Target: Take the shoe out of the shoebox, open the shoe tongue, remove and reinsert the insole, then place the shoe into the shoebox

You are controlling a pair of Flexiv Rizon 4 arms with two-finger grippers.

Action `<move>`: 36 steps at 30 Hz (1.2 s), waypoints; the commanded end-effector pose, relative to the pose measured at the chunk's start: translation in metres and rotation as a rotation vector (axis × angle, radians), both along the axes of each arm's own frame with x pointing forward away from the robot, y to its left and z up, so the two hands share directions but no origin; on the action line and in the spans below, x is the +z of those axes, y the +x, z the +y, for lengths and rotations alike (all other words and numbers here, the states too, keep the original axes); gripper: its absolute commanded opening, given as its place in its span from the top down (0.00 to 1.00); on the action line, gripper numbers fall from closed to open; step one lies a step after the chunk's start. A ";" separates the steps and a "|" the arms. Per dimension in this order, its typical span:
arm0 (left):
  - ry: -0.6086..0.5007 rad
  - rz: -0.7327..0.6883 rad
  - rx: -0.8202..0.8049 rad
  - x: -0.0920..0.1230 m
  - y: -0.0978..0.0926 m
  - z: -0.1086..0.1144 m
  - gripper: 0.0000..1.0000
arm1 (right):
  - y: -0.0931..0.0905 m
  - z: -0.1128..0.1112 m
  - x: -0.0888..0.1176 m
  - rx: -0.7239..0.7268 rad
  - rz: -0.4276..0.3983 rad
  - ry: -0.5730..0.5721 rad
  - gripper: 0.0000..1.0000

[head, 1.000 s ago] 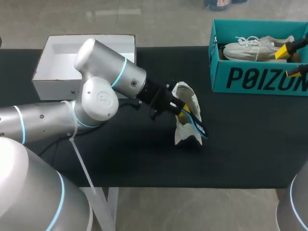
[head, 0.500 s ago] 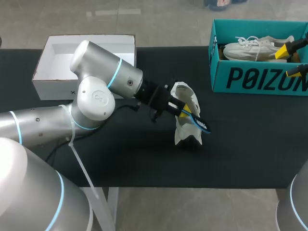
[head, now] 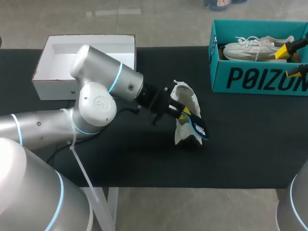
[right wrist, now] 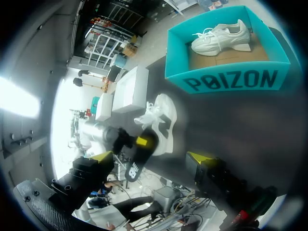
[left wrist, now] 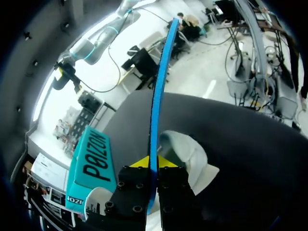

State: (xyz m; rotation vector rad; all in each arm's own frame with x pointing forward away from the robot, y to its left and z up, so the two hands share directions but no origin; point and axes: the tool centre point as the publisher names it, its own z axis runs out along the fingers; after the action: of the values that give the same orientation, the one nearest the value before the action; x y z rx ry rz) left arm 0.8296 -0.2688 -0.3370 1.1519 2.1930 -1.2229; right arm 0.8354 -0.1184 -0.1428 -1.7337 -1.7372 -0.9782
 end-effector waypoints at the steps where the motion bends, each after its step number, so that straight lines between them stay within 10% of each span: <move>1: 0.008 -0.003 0.010 -0.007 0.008 -0.003 1.00 | -0.001 0.000 0.000 -0.001 0.000 -0.003 0.00; 14: 0.027 -0.009 0.092 -0.017 0.037 0.002 1.00 | -0.001 0.000 0.000 -0.001 0.000 -0.003 0.00; 16: 0.033 -0.011 0.092 -0.016 0.035 0.003 0.56 | -0.001 0.000 0.000 -0.001 0.000 -0.003 0.00; 20: 0.026 -0.004 0.065 -0.004 0.024 0.004 0.44 | -0.001 0.000 0.000 -0.001 0.000 -0.003 0.00; 25: 0.014 -0.011 0.009 0.010 0.006 0.001 0.60 | -0.001 0.000 0.000 -0.001 0.000 -0.003 0.00; 28: 0.022 -0.022 -0.015 0.012 -0.001 0.001 1.00 | -0.001 0.000 0.000 -0.001 0.000 -0.003 0.00; 36: 0.123 -0.112 -0.044 -0.006 0.007 0.005 1.00 | -0.001 0.000 0.000 -0.001 0.000 -0.003 0.00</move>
State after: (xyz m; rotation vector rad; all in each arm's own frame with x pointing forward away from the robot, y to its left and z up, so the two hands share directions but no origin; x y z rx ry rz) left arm 0.8331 -0.2589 -0.3415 1.2880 2.1750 -1.0504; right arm 0.8355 -0.1183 -0.1428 -1.7334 -1.7371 -0.9786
